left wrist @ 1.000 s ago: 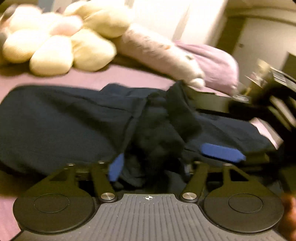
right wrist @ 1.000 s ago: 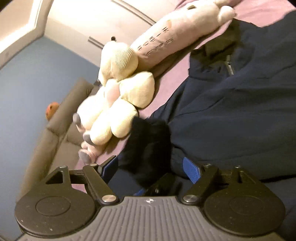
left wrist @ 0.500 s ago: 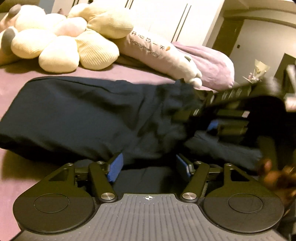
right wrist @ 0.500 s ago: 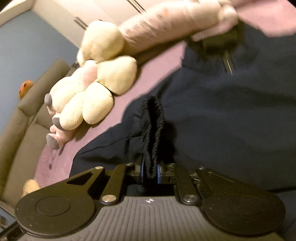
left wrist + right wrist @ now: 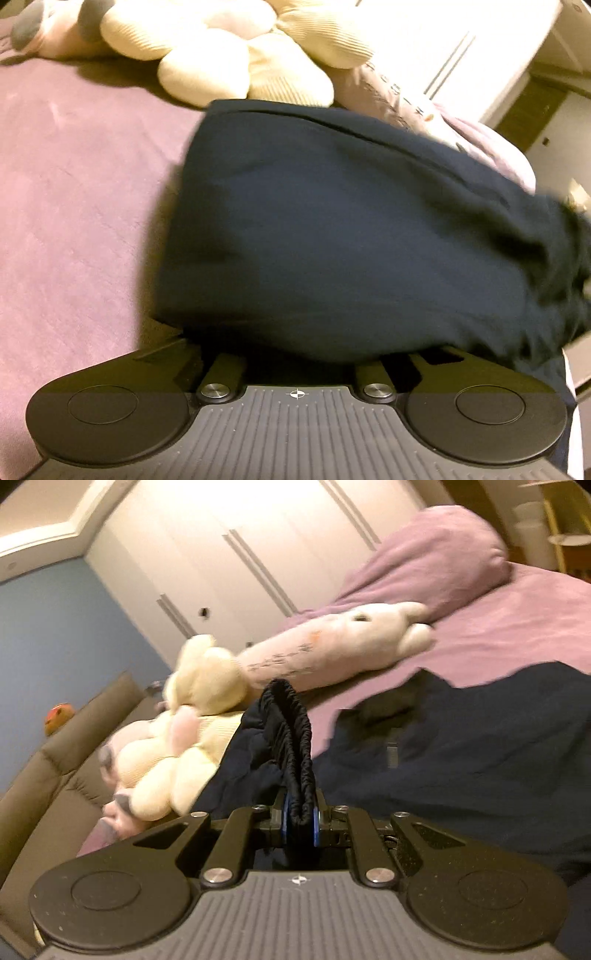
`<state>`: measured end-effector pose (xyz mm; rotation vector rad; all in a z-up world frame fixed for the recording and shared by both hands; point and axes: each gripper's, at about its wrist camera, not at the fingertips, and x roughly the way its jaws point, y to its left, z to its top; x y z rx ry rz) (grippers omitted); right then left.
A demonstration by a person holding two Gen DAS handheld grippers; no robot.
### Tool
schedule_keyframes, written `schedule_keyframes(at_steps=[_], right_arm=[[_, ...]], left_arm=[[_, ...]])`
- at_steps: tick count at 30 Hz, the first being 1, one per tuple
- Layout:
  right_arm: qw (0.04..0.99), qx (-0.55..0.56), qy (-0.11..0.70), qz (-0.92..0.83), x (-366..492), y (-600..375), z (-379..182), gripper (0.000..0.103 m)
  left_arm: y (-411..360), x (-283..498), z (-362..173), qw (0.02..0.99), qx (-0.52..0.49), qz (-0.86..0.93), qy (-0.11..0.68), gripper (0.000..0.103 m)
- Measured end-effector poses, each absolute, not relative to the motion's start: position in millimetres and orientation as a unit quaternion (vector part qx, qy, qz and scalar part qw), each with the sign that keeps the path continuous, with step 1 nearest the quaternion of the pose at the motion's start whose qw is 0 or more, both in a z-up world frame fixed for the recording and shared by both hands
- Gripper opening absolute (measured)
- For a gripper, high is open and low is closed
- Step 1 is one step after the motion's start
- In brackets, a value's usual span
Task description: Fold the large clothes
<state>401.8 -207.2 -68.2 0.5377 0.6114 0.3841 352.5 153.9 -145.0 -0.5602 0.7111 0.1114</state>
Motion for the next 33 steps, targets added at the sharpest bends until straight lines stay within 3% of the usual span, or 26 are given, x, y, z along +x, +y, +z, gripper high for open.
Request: schedule_keyframes(at_steps=[10,14,17,19,25,28,30,32,33], right_arm=[[0.912,0.239,0.295,0.152,397,-225,-78,0.011],[0.926,0.220,0.287,0.107,395,-243,-81,0.011],[0.937,0.190,0.284,0.065,396,-257,-86,0.011],[0.942,0.174,0.287,0.032,398,-268,-91,0.011],[0.935,0.138,0.322,-0.047,416,-299,-120,0.011],[0.928,0.125,0.347,-0.055,427,-305,-137,0.013],[0.931,0.118,0.340,-0.055,425,-307,-138,0.019],[0.938,0.126,0.313,-0.077,417,-314,-129,0.041],[0.941,0.130,0.296,-0.095,411,-316,-124,0.045]], left_arm=[[148,331,-109,0.929,-0.267,0.052,0.251,0.010],[124,331,-95,0.947,-0.207,0.011,0.245,0.011],[94,333,-93,0.952,-0.165,-0.020,0.258,0.023],[82,342,-97,0.948,-0.151,-0.030,0.277,0.042],[68,346,-122,0.930,-0.149,-0.038,0.334,0.064],[75,338,-123,0.924,-0.158,-0.041,0.347,0.065],[84,328,-117,0.923,-0.161,-0.045,0.346,0.065],[91,319,-105,0.930,-0.152,-0.039,0.332,0.070],[95,315,-97,0.935,-0.150,-0.033,0.319,0.075]])
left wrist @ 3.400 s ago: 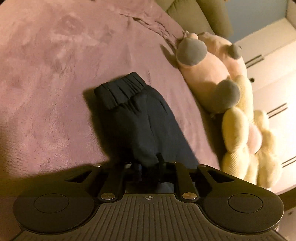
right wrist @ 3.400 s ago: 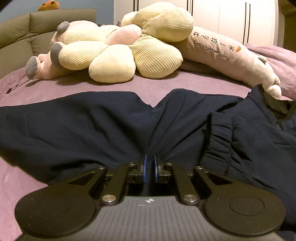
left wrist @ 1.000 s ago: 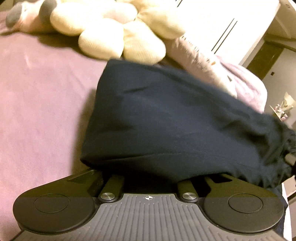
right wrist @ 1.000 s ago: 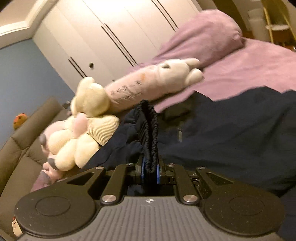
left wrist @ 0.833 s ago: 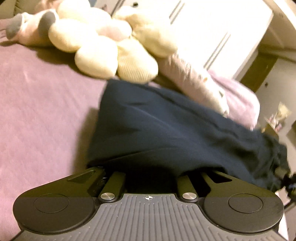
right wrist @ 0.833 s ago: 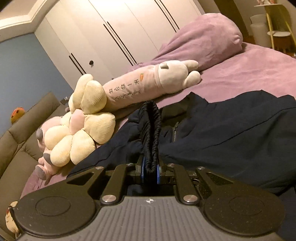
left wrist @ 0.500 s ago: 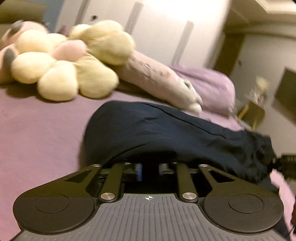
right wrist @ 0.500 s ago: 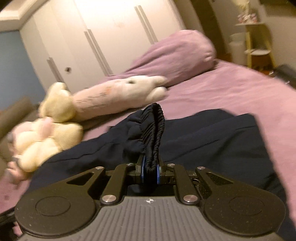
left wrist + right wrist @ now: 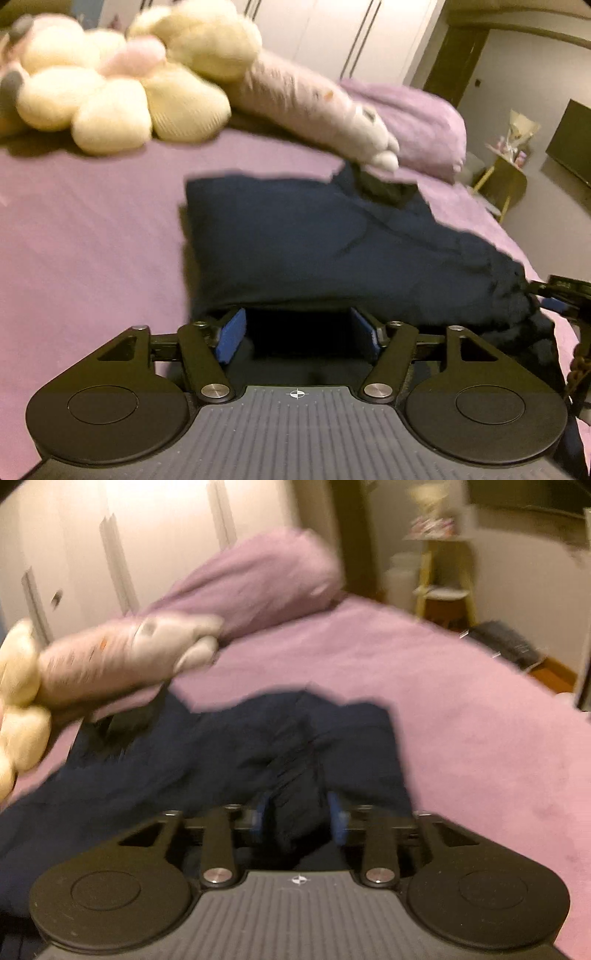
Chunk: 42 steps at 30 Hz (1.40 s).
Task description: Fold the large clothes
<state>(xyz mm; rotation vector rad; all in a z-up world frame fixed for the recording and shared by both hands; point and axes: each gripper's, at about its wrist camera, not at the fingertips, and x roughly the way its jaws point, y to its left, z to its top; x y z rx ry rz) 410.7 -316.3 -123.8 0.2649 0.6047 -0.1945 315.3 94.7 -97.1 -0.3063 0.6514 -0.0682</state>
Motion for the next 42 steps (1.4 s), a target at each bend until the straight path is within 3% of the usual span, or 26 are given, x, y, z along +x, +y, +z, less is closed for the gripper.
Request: schedule_keyframes(at_steps=[4,6,9,10,16,19,25,27,28,29,39,41,42], right_arm=[[0.953,0.163,0.240,-0.086,397,-310,-112,0.048],[0.957,0.146,0.251,-0.021,404,-279,-112,0.047],[0.954,0.111,0.270,0.063,419,-229,-118,0.036],[0.952,0.100,0.281,0.075,425,-217,-122,0.032],[0.944,0.033,0.325,0.041,450,-209,-160,0.030],[0.944,0.077,0.320,-0.009,439,-253,-161,0.000],[0.933,0.220,0.284,-0.025,384,-326,-138,0.001],[0.928,0.236,0.285,-0.038,375,-335,-133,0.025],[0.927,0.241,0.283,-0.041,375,-338,-132,0.046],[0.925,0.253,0.283,-0.030,374,-342,-132,0.047],[0.852,0.417,0.318,0.007,393,-370,-164,0.045],[0.852,0.409,0.326,0.017,399,-364,-162,0.017],[0.857,0.394,0.331,0.017,402,-360,-158,0.017]], left_arm=[[99,325,-75,0.947,-0.177,0.000,0.268,0.091],[92,343,-72,0.949,-0.187,0.010,0.253,0.093],[76,373,-78,0.951,-0.185,0.036,0.245,0.096],[69,383,-85,0.950,-0.183,0.040,0.248,0.096],[36,416,-138,0.936,-0.101,0.052,0.333,0.100],[32,407,-148,0.948,-0.050,0.030,0.311,0.103],[41,400,-143,0.946,-0.070,0.023,0.315,0.103],[39,398,-141,0.945,-0.074,0.026,0.318,0.103],[38,397,-140,0.944,-0.075,0.027,0.320,0.103],[37,396,-140,0.944,-0.074,0.029,0.321,0.103],[34,394,-136,0.940,-0.073,0.041,0.331,0.103],[33,393,-132,0.939,-0.073,0.048,0.334,0.103],[33,392,-130,0.938,-0.074,0.049,0.335,0.103]])
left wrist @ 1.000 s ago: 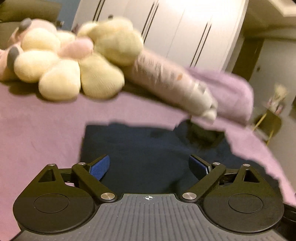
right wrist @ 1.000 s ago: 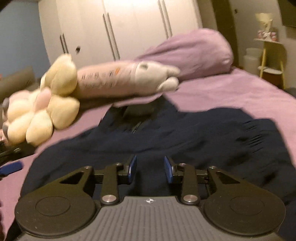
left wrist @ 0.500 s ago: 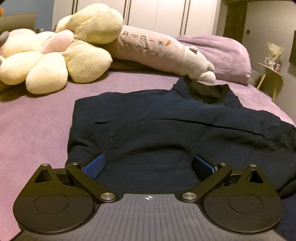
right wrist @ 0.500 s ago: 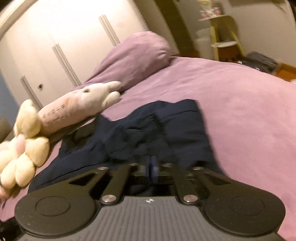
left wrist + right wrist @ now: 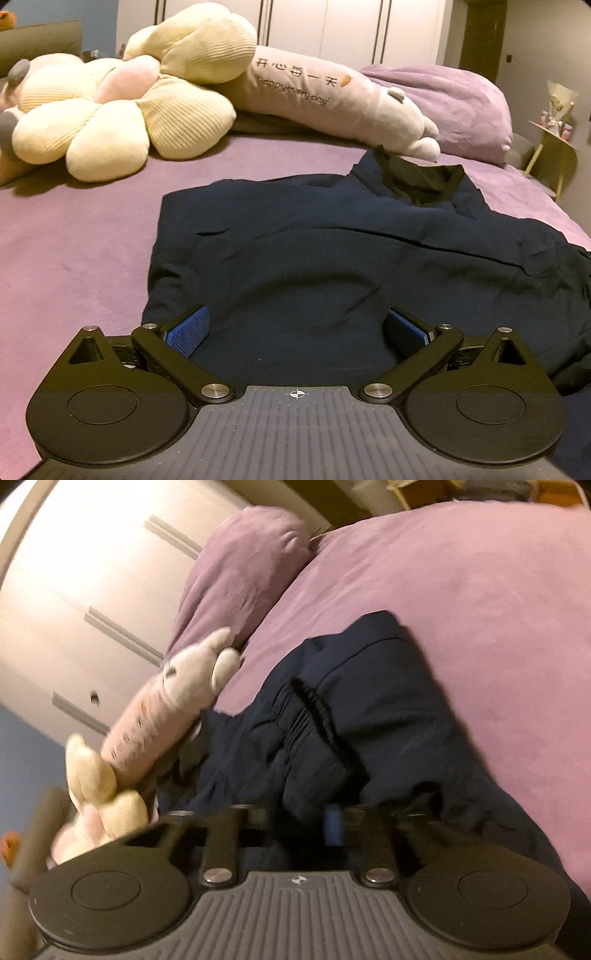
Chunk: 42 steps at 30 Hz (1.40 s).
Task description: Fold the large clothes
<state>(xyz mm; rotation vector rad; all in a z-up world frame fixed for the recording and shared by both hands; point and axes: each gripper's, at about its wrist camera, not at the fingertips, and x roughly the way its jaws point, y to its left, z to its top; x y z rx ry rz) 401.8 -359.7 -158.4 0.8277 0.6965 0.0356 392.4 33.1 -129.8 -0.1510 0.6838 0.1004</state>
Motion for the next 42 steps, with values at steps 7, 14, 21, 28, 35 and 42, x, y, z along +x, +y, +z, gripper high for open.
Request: schedule_keyframes(at_steps=[7,14,21,28,35,42], right_arm=[[0.892,0.352,0.283,-0.014,367,-372,-125,0.016],[0.908,0.262,0.323,-0.037,377,-360,-135,0.021],[0.924,0.259,0.276,-0.061,341,-362,-108,0.033],[0.956,0.153,0.249,0.013,348,-310,-92,0.030],[0.946,0.040,0.321,0.000,383,-289,-144,0.004],[0.946,-0.022,0.322,0.005,384,-289,-140,0.004]], left_arm=[[30,388,-121,0.941,-0.064,0.050,0.328,0.103],[29,393,-127,0.935,-0.047,0.049,0.347,0.103],[40,382,-121,0.933,-0.077,0.055,0.347,0.103],[34,384,-129,0.930,-0.059,0.060,0.359,0.103],[30,388,-133,0.929,-0.033,0.059,0.364,0.103],[29,391,-131,0.923,-0.031,0.077,0.375,0.103]])
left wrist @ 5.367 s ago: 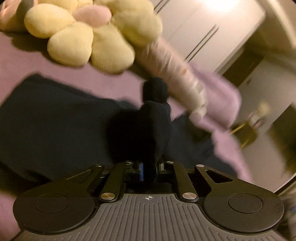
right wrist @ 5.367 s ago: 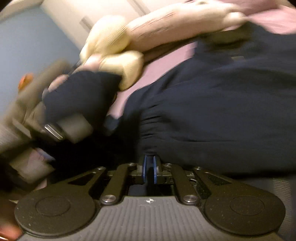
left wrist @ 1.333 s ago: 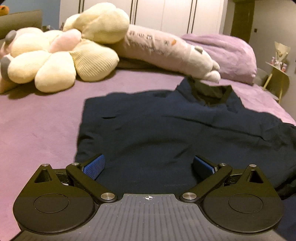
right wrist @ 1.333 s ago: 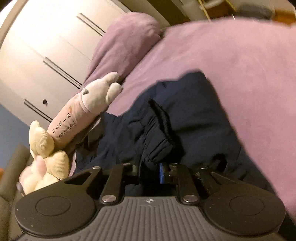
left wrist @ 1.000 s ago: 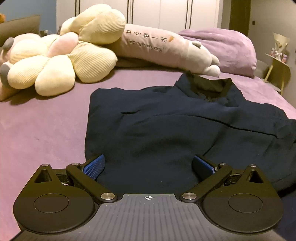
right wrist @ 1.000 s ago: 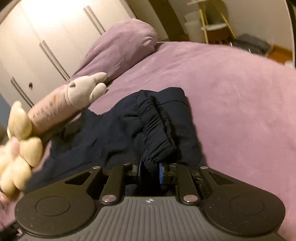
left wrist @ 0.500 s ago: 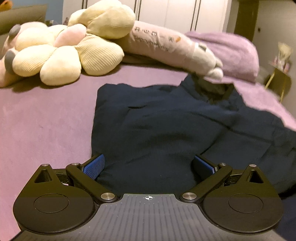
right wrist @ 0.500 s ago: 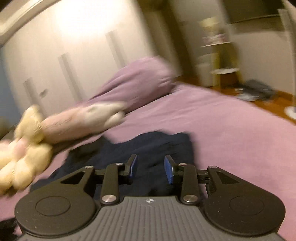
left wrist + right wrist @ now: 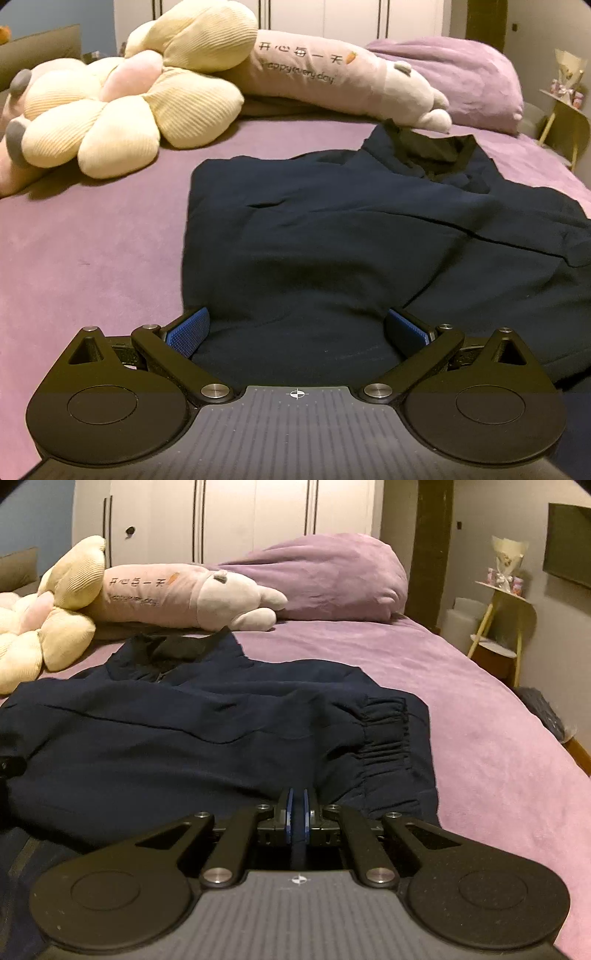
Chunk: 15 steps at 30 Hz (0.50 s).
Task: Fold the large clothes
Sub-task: 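Grasp the jacket hem edge with both tools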
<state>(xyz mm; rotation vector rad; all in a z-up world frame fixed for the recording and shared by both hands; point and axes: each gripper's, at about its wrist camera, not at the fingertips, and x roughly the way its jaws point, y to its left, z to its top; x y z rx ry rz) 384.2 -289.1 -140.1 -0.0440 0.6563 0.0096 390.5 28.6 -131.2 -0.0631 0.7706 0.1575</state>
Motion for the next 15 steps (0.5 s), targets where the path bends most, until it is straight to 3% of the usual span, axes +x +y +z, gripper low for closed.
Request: schedule_keyframes(at_steps=[9,12,13,15], right_arm=[[0.945,0.060,0.321,-0.032,350,-319,-116,0.004],[0.944,0.041,0.326,-0.028,314,-327,-105,0.033],[0.942,0.050,0.333,-0.014,301,-334,-103,0.039],[0.933,0.077,0.353,0.009,264,-354,-101,0.041]], left_arm=[[63,344,-110,0.910,-0.070,0.088,0.399,0.103],[77,302,-100,0.912,-0.066,0.053,0.401,0.103],[82,285,-97,0.912,-0.067,0.037,0.403,0.103],[94,242,-91,0.911,-0.071,0.009,0.406,0.103]])
